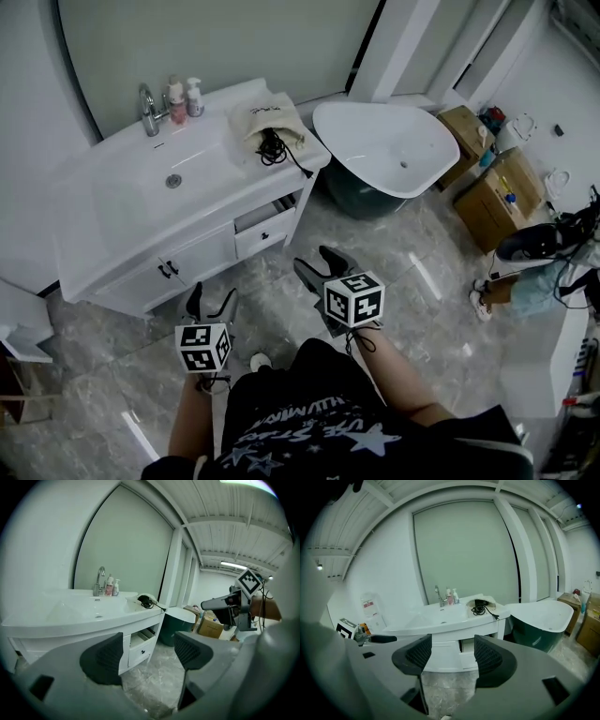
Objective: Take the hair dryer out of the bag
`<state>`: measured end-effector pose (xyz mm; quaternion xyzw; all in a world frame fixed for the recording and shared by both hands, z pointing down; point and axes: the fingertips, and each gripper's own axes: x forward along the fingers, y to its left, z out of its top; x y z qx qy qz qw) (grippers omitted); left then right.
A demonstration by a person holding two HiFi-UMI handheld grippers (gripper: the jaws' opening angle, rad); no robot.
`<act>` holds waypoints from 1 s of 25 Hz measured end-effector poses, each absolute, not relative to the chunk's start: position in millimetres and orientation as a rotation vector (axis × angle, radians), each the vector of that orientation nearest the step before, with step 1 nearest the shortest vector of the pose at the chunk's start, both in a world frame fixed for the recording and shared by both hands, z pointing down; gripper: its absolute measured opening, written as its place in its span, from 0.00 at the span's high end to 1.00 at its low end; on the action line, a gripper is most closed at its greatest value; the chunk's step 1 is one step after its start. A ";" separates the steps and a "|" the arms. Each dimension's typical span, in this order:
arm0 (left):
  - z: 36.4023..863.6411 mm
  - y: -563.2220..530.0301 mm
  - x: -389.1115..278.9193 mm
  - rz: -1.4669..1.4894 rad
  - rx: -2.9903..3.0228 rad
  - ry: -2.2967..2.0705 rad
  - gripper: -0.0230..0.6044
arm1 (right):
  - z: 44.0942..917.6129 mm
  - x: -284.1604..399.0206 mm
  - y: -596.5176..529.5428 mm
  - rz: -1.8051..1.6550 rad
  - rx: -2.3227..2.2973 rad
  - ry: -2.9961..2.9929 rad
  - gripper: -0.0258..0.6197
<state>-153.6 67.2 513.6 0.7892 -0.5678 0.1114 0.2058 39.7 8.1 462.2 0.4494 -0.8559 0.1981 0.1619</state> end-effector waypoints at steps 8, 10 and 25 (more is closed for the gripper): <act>526.8 32.8 -149.2 0.346 2.198 -1.533 0.42 | 469.5 53.1 -37.2 0.612 1.369 -2.419 0.54; 522.2 16.5 -149.2 0.360 2.211 -1.540 0.42 | 470.4 54.0 -58.9 0.619 1.375 -2.427 0.55; 491.8 -202.7 -156.9 0.420 2.214 -1.641 0.42 | 475.1 29.2 -303.1 0.737 1.230 -2.445 0.58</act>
